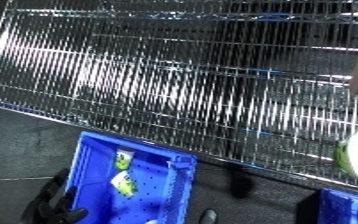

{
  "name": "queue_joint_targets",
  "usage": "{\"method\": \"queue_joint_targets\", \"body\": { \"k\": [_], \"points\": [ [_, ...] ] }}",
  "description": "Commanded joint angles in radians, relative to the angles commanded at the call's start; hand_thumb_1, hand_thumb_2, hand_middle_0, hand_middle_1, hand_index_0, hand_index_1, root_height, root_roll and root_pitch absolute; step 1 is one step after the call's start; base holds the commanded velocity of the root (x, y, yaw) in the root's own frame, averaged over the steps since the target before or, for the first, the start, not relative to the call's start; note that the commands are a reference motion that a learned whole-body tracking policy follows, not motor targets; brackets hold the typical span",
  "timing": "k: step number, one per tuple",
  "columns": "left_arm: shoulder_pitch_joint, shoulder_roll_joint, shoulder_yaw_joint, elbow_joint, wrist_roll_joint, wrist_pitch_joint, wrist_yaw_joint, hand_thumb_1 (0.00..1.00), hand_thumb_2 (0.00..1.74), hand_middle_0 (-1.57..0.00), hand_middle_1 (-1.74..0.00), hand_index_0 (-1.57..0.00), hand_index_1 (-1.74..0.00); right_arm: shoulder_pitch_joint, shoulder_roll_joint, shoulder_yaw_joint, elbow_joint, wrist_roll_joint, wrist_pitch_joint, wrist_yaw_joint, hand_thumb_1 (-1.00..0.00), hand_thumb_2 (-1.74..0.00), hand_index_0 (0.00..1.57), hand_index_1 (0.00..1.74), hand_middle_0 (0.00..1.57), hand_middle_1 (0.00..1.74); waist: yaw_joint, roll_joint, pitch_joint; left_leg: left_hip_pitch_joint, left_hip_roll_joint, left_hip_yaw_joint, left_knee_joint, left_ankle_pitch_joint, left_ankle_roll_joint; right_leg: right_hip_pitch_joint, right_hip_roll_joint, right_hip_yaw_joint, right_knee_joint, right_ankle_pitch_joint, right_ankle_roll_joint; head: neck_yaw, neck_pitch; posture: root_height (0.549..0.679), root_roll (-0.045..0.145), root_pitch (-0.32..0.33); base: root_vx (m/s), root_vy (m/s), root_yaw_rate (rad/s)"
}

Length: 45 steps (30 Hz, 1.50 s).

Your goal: Pick up the object and place it into the box

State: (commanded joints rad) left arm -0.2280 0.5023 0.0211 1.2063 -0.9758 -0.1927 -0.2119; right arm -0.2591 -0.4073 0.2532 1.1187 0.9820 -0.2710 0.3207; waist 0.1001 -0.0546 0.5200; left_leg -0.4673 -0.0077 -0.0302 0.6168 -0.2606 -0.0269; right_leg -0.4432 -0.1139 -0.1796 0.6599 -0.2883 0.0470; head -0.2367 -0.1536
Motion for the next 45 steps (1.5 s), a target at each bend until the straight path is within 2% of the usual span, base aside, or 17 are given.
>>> {"method": "queue_joint_targets", "body": {
  "k": [3, 8, 11, 13, 15, 18, 20, 25, 32, 35, 38, 40, 43, 45],
  "points": [
    [0.003, -0.014, -0.015, 0.006, 0.02, 0.019, -0.016, 0.0, 0.0, 0.0, 0.0, 0.0, 0.0, -0.013, -0.008, 0.0, -0.009, -0.01, 0.005, -0.006, 0.0, 0.0, 0.0, 0.0, 0.0, 0.0, -0.008, 0.008, 0.0, 0.002, 0.002, 0.006, 0.001, 0.0, -0.0002, -0.002, 0.0025, 0.008, -0.006, 0.007, 0.0019, 0.0, 0.0, 0.646, 0.032, 0.079, -0.021, 0.029, -0.109],
    [0.004, -0.016, -0.016, 0.007, 0.021, 0.021, -0.018, 0.0, 0.0, 0.0, 0.0, 0.0, 0.0, -0.014, -0.01, -0.001, -0.011, -0.012, 0.006, -0.007, 0.0, 0.0, 0.0, 0.0, 0.0, 0.0, -0.009, 0.01, 0.0, 0.003, 0.003, 0.007, 0.001, 0.0, -0.0004, -0.001, 0.003, 0.009, -0.007, 0.007, 0.0021, 0.0, 0.0, 0.647, 0.032, 0.079, -0.001, 0.003, -0.01],
    [0.005, -0.046, -0.06, -0.008, 0.042, 0.043, -0.019, 0.0, 0.0, 0.0, 0.0, 0.0, 0.0, -0.051, -0.032, 0.005, -0.019, -0.05, 0.032, -0.014, 0.0, 0.0, 0.0, 0.0, 0.0, 0.0, -0.03, 0.031, 0.0, 0.015, 0.011, 0.022, -0.011, 0.006, -0.0017, -0.008, 0.0021, 0.022, -0.003, 0.015, 0.0064, 0.588, 0.042, 0.646, 0.031, 0.076, -0.042, 0.12, -0.357],
    [0.015, -0.082, -0.111, -0.038, 0.059, 0.057, -0.002, 0.0, 0.0, 0.0, 0.0, 0.0, 0.0, -0.086, -0.062, 0.007, -0.029, -0.091, 0.063, -0.016, 0.0, 0.0, 0.0, 0.0, 0.0, 0.0, -0.05, 0.053, 0.0, 0.023, 0.015, 0.035, -0.011, 0.005, -0.0029, -0.014, 0.0, 0.034, 0.006, 0.021, 0.0086, 0.681, 0.034, 0.645, 0.031, 0.069, -0.046, 0.211, -0.596],
    [0.036, -0.11, -0.143, -0.071, 0.065, 0.056, 0.026, 0.0, 0.0, 0.0, 0.0, 0.0, 0.0, -0.101, -0.086, 0.002, -0.034, -0.117, 0.082, -0.008, 0.0, 0.0, 0.0, 0.0, 0.0, 0.0, -0.06, 0.065, 0.0, 0.024, 0.012, 0.039, 0.005, -0.005, -0.0024, -0.017, -0.0033, 0.039, 0.017, 0.023, 0.007, 0.753, 0.027, 0.644, 0.034, 0.061, 0.007, 0.139, -0.374],
    [0.069, -0.123, -0.159, -0.101, 0.07, 0.054, 0.047, 0.0, 0.0, 0.0, 0.0, 0.0, 0.0, -0.098, -0.104, -0.008, -0.038, -0.124, 0.078, 0.011, 0.0, 0.0, 0.0, 0.0, 0.0, 0.0, -0.06, 0.071, 0.0, 0.025, 0.006, 0.042, 0.025, -0.02, -0.0001, -0.016, -0.0071, 0.042, 0.028, 0.024, 0.0038, 0.842, 0.041, 0.644, 0.038, 0.053, 0.025, 0.019, -0.095],
    [0.083, -0.122, -0.165, -0.115, 0.077, 0.058, 0.055, 0.0, 0.0, 0.0, 0.0, 0.0, 0.0, -0.1, -0.115, -0.011, -0.042, -0.126, 0.072, 0.021, 0.0, 0.0, 0.0, 0.0, 0.0, 0.0, -0.06, 0.075, 0.0, 0.026, 0.002, 0.045, 0.03, -0.024, 0.0013, -0.017, -0.0075, 0.044, 0.033, 0.024, 0.0026, 0.89, 0.051, 0.644, 0.04, 0.05, 0.002, 0.008, -0.051],
    [0.096, -0.112, -0.17, -0.134, 0.09, 0.071, 0.061, 0.0, 0.0, 0.0, 0.0, 0.0, 0.0, -0.115, -0.144, -0.005, -0.083, -0.128, 0.072, 0.029, 0.0, 0.0, 0.0, 0.0, 0.0, 0.0, -0.068, 0.084, 0.0, 0.028, -0.002, 0.05, 0.029, -0.025, 0.0018, -0.023, -0.0027, 0.049, 0.041, 0.022, -0.0002, 0.971, 0.062, 0.643, 0.044, 0.05, -0.013, 0.014, -0.048],
    [0.1, -0.1, -0.176, -0.15, 0.101, 0.076, 0.06, 0.0, 0.0, 0.0, 0.0, 0.0, 0.0, -0.119, -0.172, 0.013, -0.195, -0.133, 0.104, 0.053, 0.0, 0.0, 0.0, 0.0, 0.0, 0.0, -0.082, 0.085, 0.0, 0.029, -0.002, 0.057, 0.021, -0.022, -0.0004, -0.031, 0.0037, 0.058, 0.041, 0.022, -0.0023, 0.974, 0.067, 0.643, 0.05, 0.054, -0.018, 0.005, -0.05],
    [0.101, -0.096, -0.176, -0.16, 0.104, 0.079, 0.06, 0.0, 0.0, 0.0, 0.0, 0.0, 0.0, -0.114, -0.185, 0.026, -0.287, -0.112, 0.165, 0.109, 0.0, 0.0, 0.0, 0.0, 0.0, 0.0, -0.09, 0.084, 0.0, 0.032, 0.0, 0.062, 0.01, -0.016, -0.0031, -0.034, 0.0049, 0.062, 0.034, 0.024, -0.0015, 0.942, 0.073, 0.644, 0.052, 0.059, -0.026, 0.008, -0.051],
    [0.106, -0.091, -0.173, -0.17, 0.104, 0.084, 0.065, 0.0, 0.0, 0.0, 0.0, 0.0, 0.0, -0.084, -0.193, 0.037, -0.417, -0.039, 0.283, 0.242, 0.0, 0.0, 0.0, 0.0, 0.0, 0.0, -0.1, 0.079, 0.0, 0.031, 0.004, 0.065, 0.003, -0.011, -0.0067, -0.039, 0.0058, 0.066, 0.032, 0.022, -0.0014, 0.906, 0.082, 0.644, 0.054, 0.064, -0.013, 0.006, -0.052],
    [0.109, -0.086, -0.17, -0.175, 0.1, 0.09, 0.069, 0.0, 0.0, 0.0, 0.0, 0.0, 0.0, -0.055, -0.196, 0.05, -0.513, 0.0, 0.343, 0.324, 0.0, 0.0, 0.0, 0.0, 0.0, 0.0, -0.106, 0.075, 0.0, 0.028, 0.007, 0.069, 0.001, -0.008, -0.0085, -0.045, 0.0065, 0.069, 0.032, 0.021, -0.0007, 0.885, 0.078, 0.643, 0.055, 0.067, -0.008, 0.006, -0.059],
    [0.115, -0.079, -0.164, -0.176, 0.095, 0.097, 0.072, 0.0, 0.0, 0.0, 0.0, 0.0, 0.0, -0.014, -0.199, 0.064, -0.656, 0.023, 0.369, 0.383, 0.0, 0.0, 0.0, 0.0, 0.0, 0.0, -0.116, 0.068, 0.0, 0.022, 0.014, 0.074, 0.002, -0.004, -0.0113, -0.052, 0.0073, 0.072, 0.033, 0.02, 0.0006, 0.857, 0.065, 0.643, 0.057, 0.071, -0.005, 0.005, -0.059],
    [0.123, -0.078, -0.158, -0.175, 0.096, 0.095, 0.07, 0.0, 0.0, 0.0, 0.0, 0.0, 0.0, 0.004, -0.203, 0.054, -0.742, 0.039, 0.367, 0.409, 0.0, 0.0, 0.0, 0.0, 0.0, 0.0, -0.122, 0.063, 0.0, 0.02, 0.018, 0.076, 0.003, -0.003, -0.0133, -0.054, 0.0086, 0.074, 0.033, 0.019, 0.001, 0.833, 0.063, 0.643, 0.057, 0.073, 0.005, 0.002, -0.046]
  ]
}}
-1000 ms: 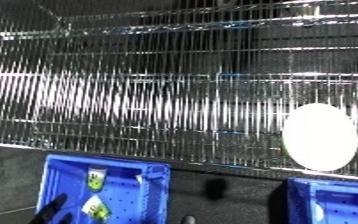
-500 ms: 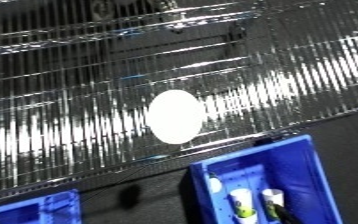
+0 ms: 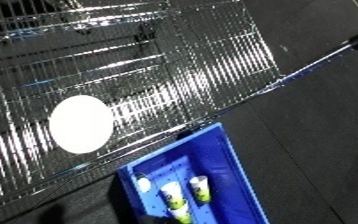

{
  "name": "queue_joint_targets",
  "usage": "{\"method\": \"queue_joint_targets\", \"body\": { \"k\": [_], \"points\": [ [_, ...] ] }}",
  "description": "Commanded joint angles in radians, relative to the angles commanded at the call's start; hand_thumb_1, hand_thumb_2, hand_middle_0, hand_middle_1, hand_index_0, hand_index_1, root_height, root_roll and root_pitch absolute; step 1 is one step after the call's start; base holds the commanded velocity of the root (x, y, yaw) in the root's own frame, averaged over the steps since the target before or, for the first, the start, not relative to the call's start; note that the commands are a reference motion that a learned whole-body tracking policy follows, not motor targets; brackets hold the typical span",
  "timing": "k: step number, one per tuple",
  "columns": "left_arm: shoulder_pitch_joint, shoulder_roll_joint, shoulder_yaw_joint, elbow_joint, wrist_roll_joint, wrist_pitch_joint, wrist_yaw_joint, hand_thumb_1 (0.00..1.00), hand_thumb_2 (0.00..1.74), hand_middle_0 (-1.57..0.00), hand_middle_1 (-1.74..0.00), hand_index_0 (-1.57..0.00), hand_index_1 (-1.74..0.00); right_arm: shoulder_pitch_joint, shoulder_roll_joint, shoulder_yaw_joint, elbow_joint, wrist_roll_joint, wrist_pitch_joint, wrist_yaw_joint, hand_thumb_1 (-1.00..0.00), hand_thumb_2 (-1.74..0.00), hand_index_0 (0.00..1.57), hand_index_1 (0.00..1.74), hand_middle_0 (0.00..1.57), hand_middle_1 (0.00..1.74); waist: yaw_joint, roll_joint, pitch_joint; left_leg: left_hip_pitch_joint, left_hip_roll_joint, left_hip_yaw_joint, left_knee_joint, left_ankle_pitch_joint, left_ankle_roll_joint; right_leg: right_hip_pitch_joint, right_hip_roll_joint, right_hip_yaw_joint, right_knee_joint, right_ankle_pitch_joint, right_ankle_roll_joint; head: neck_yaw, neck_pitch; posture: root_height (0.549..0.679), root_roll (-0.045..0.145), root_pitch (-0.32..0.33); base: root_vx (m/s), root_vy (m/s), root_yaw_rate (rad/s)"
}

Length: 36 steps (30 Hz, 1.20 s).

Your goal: Pick up the object and place it into the box

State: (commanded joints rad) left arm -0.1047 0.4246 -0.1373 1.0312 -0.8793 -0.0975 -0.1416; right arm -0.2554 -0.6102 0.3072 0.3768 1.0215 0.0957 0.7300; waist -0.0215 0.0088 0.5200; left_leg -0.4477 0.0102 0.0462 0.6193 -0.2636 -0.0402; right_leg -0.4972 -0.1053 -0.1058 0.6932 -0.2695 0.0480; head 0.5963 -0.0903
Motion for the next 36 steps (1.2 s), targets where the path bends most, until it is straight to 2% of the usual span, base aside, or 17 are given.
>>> {"method": "queue_joint_targets", "body": {
  "k": [5, 8, 12, 17, 24, 29, 32, 36],
  "points": [
    [0.009, -0.001, 0.006, 0.001, 0.004, -0.014, -0.004, 0.0, 0.0, 0.0, 0.0, 0.0, 0.0, 0.012, -0.011, -0.047, -0.187, 0.063, -0.028, 0.047, 0.0, 0.0, 0.0, 0.0, 0.0, 0.0, -0.011, -0.007, 0.0, -0.004, 0.007, 0.006, -0.008, 0.003, -0.0027, -0.005, 0.0047, 0.002, -0.007, 0.001, 0.0031, -0.042, -0.006, 0.643, 0.057, 0.082, 0.002, 0.003, -0.028],
    [0.004, -0.001, 0.007, -0.004, 0.005, -0.012, 0.002, 0.0, 0.0, 0.0, 0.0, 0.0, 0.0, 0.002, -0.014, -0.076, -0.283, 0.091, -0.048, 0.054, 0.0, 0.0, 0.0, 0.0, 0.0, 0.0, -0.013, -0.008, 0.0, -0.006, 0.008, 0.008, -0.009, 0.003, -0.004, -0.007, 0.0042, 0.002, -0.011, 0.004, 0.0058, -0.057, -0.009, 0.644, 0.058, 0.085, -0.002, 0.001, 0.014],
    [-0.001, -0.005, 0.012, -0.01, 0.009, -0.004, 0.011, 0.0, 0.0, 0.0, 0.0, 0.0, 0.0, -0.029, -0.008, -0.115, -0.379, 0.11, -0.092, 0.033, 0.0, 0.0, 0.0, 0.0, 0.0, 0.0, -0.013, -0.006, 0.0, -0.01, 0.01, 0.01, -0.007, 0.001, -0.0048, -0.008, 0.0001, -0.001, -0.011, 0.005, 0.0084, -0.071, -0.014, 0.644, 0.059, 0.088, 0.0, 0.009, 0.023],
    [-0.003, -0.009, 0.022, -0.01, 0.012, 0.002, 0.015, 0.0, 0.0, 0.0, 0.0, 0.0, 0.0, -0.071, -0.001, -0.16, -0.463, 0.118, -0.153, -0.018, 0.0, 0.0, 0.0, 0.0, 0.0, 0.0, -0.012, -0.002, 0.0, -0.011, 0.009, 0.012, -0.005, -0.001, -0.0039, -0.008, -0.0028, -0.005, -0.009, 0.003, 0.0084, -0.096, -0.022, 0.644, 0.06, 0.089, 0.004, 0.014, 0.018],
    [0.004, -0.022, 0.033, -0.011, 0.023, 0.009, 0.02, 0.0, 0.0, 0.0, 0.0, 0.0, 0.0, -0.132, 0.009, -0.214, -0.525, 0.071, -0.235, -0.121, 0.0, 0.0, 0.0, 0.0, 0.0, 0.0, -0.006, 0.001, 0.0, -0.006, 0.009, 0.015, -0.003, -0.004, -0.0026, -0.001, -0.0059, -0.011, -0.008, 0.0, 0.005, -0.145, -0.046, 0.645, 0.061, 0.087, 0.008, 0.009, 0.023],
    [0.001, -0.026, 0.037, -0.007, 0.032, 0.012, 0.018, 0.0, 0.0, 0.0, 0.0, 0.0, 0.0, -0.174, 0.01, -0.237, -0.542, 0.013, -0.269, -0.181, 0.0, 0.0, 0.0, 0.0, 0.0, 0.0, -0.001, 0.002, 0.0, -0.001, 0.011, 0.016, 0.001, -0.004, -0.0015, 0.006, -0.009, -0.015, -0.005, -0.002, 0.0012, -0.218, -0.072, 0.645, 0.063, 0.082, 0.011, 0.0, 0.018],
    [-0.005, -0.028, 0.035, -0.007, 0.035, 0.013, 0.021, 0.0, 0.0, 0.0, 0.0, 0.0, 0.0, -0.197, 0.005, -0.24, -0.551, -0.035, -0.303, -0.234, 0.0, 0.0, 0.0, 0.0, 0.0, 0.0, 0.002, 0.002, 0.0, 0.002, 0.012, 0.016, 0.0, -0.002, -0.0017, 0.008, -0.0089, -0.016, -0.006, -0.002, -0.0002, -0.251, -0.075, 0.645, 0.063, 0.081, 0.012, -0.005, 0.026],
    [-0.016, -0.033, 0.034, -0.001, 0.035, 0.015, 0.026, 0.0, 0.0, 0.0, 0.0, 0.0, 0.0, -0.229, 0.002, -0.249, -0.553, -0.13, -0.376, -0.344, 0.0, 0.0, 0.0, 0.0, 0.0, 0.0, 0.004, 0.002, 0.0, 0.007, 0.013, 0.017, -0.008, 0.004, -0.0013, 0.012, -0.0069, -0.018, -0.011, -0.002, -0.0014, -0.299, -0.077, 0.646, 0.062, 0.08, 0.013, 0.0, 0.008]
  ]
}}
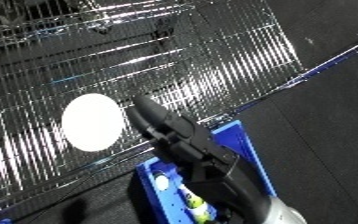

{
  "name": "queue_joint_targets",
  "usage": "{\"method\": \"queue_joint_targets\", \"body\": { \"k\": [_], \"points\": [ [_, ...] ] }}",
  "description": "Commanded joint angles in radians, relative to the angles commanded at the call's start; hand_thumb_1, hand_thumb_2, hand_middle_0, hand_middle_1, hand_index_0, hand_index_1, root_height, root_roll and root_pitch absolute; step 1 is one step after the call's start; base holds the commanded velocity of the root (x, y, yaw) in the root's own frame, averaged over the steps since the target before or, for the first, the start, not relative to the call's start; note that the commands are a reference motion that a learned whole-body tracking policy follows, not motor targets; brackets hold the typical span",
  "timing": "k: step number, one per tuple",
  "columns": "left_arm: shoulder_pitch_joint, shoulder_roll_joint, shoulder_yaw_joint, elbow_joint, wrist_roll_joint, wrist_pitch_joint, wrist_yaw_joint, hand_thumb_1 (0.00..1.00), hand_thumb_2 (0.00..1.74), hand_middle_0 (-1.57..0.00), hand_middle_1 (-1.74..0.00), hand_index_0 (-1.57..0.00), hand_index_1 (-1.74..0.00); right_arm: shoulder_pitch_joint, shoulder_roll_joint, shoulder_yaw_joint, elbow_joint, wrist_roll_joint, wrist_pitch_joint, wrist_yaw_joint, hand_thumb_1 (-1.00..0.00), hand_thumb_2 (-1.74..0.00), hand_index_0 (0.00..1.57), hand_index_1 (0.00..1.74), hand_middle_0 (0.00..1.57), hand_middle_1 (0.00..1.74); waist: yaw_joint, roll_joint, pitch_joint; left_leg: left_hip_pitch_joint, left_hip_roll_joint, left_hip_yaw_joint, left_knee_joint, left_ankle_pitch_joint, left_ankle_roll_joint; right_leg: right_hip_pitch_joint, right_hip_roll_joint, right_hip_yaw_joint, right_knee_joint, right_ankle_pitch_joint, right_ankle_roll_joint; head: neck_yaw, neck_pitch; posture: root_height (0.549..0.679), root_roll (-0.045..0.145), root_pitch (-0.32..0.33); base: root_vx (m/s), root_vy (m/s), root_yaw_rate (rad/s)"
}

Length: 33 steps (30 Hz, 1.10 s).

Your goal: Pick up the object and place it into the box

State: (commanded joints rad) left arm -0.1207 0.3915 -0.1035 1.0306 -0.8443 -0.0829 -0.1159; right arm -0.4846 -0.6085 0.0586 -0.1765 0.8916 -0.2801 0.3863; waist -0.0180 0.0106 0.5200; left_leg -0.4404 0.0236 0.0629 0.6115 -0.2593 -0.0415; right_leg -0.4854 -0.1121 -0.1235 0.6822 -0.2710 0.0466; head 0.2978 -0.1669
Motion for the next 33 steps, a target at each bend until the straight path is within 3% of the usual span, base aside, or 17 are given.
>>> {"method": "queue_joint_targets", "body": {
  "k": [4, 11, 16, 25, 33],
  "points": [
    [-0.01, -0.006, -0.004, 0.006, 0.001, 0.002, 0.006, 0.0, 0.0, 0.0, 0.0, 0.0, 0.0, -0.039, -0.018, 0.004, 0.036, -0.126, -0.037, -0.132, 0.0, 0.0, 0.0, 0.0, 0.0, 0.0, 0.004, 0.001, 0.0, -0.004, 0.0, -0.002, 0.004, 0.002, 0.0018, -0.002, 0.0016, -0.002, 0.006, -0.002, -0.0032, -0.011, -0.001, 0.645, 0.062, 0.079, 0.011, 0.004, 0.005],
    [-0.008, -0.015, -0.028, 0.012, 0.005, -0.015, 0.007, 0.0, 0.0, 0.0, 0.0, 0.0, 0.0, -0.137, -0.091, 0.092, 0.207, -0.381, -0.039, -0.391, 0.0, 0.0, 0.0, 0.0, 0.0, 0.0, 0.032, 0.01, 0.0, -0.019, -0.006, -0.018, 0.014, 0.006, 0.009, -0.013, -0.004, -0.01, 0.024, -0.01, -0.0126, 0.003, -0.009, 0.643, 0.061, 0.079, 0.005, -0.006, 0.048],
    [-0.011, -0.015, -0.055, 0.016, 0.005, -0.017, 0.009, 0.0, 0.0, 0.0, 0.0, 0.0, 0.0, -0.222, -0.133, 0.156, 0.366, -0.426, -0.035, -0.528, 0.0, 0.0, 0.0, 0.0, 0.0, 0.0, 0.057, 0.023, 0.0, -0.032, -0.014, -0.03, 0.017, 0.008, 0.0118, -0.022, -0.0121, -0.018, 0.036, -0.015, -0.0181, 0.033, -0.013, 0.641, 0.063, 0.081, 0.006, -0.013, 0.098],
    [-0.021, -0.015, -0.098, 0.019, 0.0, -0.016, 0.002, 0.0, 0.0, 0.0, 0.0, 0.0, 0.0, -0.324, -0.151, 0.247, 0.569, -0.451, -0.024, -0.643, 0.0, 0.0, 0.0, 0.0, 0.0, 0.0, 0.088, 0.046, 0.0, -0.059, -0.031, -0.045, 0.032, 0.004, 0.0168, -0.047, -0.0228, -0.026, 0.055, -0.019, -0.0258, 0.083, -0.018, 0.639, 0.067, 0.091, 0.003, -0.006, 0.069],
    [-0.027, -0.013, -0.132, 0.0, -0.006, -0.008, 0.004, 0.0, 0.0, 0.0, 0.0, 0.0, 0.0, -0.416, -0.155, 0.333, 0.72, -0.461, -0.015, -0.636, 0.0, 0.0, 0.0, 0.0, 0.0, 0.0, 0.104, 0.064, 0.0, -0.094, -0.039, -0.047, 0.051, 0.0, 0.0194, -0.082, -0.0279, -0.028, 0.079, -0.025, -0.0308, 0.114, -0.019, 0.636, 0.07, 0.107, 0.004, 0.004, 0.044]
  ]
}}
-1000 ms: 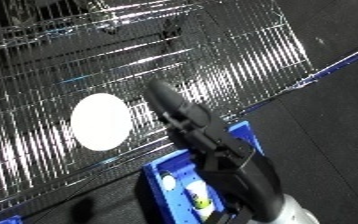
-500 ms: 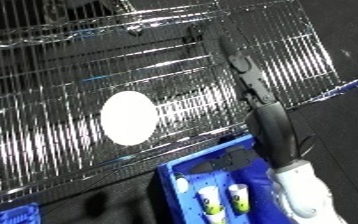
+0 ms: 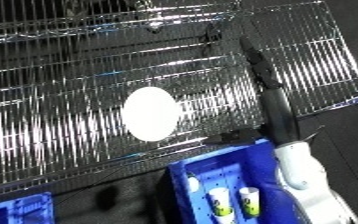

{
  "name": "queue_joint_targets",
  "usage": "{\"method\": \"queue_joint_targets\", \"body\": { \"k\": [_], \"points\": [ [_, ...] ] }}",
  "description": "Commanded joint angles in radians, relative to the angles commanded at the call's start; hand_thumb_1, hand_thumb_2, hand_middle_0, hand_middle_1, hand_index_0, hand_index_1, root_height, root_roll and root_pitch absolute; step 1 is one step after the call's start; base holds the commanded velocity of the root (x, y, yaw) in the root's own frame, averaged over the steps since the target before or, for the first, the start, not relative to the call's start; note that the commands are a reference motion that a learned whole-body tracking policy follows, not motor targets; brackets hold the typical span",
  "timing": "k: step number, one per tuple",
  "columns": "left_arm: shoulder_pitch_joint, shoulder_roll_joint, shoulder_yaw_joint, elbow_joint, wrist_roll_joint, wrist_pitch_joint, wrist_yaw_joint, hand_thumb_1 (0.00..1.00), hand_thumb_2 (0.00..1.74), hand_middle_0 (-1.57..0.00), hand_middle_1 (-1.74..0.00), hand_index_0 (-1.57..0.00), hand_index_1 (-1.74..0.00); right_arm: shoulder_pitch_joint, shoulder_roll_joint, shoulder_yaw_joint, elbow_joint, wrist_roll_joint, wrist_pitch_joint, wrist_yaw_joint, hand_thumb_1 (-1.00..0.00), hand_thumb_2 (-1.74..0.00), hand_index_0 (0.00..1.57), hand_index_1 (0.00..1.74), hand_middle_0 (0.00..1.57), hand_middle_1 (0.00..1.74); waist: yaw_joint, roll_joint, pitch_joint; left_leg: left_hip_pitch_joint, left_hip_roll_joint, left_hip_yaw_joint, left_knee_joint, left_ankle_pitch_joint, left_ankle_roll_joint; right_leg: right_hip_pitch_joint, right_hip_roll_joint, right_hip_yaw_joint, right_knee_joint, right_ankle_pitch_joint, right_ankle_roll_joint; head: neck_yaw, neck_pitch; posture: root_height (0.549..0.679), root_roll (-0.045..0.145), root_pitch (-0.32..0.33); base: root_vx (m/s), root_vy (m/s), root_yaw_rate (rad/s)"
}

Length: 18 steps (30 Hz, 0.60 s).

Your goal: Pick up the object and place it into the box

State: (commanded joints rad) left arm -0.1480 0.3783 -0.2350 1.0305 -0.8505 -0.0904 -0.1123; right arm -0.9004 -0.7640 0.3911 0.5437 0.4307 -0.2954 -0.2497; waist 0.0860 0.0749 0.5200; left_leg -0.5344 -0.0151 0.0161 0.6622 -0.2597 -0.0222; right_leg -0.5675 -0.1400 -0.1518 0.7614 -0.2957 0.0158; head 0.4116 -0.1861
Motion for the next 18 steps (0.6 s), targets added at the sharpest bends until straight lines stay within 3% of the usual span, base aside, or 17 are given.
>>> {"method": "queue_joint_targets", "body": {
  "k": [18],
  "points": [
    [0.005, 0.007, -0.034, -0.022, -0.009, 0.004, -0.004, 0.0, 0.0, 0.0, 0.0, 0.0, 0.0, -0.08, 0.04, 0.111, 0.175, 0.092, 0.03, 0.148, 0.0, 0.0, 0.0, 0.0, 0.0, 0.0, 0.021, 0.026, 0.0, -0.046, -0.006, 0.0, 0.019, -0.002, 0.0023, -0.053, -0.0071, -0.001, 0.031, -0.005, -0.007, 0.052, 0.025, 0.631, 0.073, 0.133, 0.02, 0.002, 0.029]
  ]
}}
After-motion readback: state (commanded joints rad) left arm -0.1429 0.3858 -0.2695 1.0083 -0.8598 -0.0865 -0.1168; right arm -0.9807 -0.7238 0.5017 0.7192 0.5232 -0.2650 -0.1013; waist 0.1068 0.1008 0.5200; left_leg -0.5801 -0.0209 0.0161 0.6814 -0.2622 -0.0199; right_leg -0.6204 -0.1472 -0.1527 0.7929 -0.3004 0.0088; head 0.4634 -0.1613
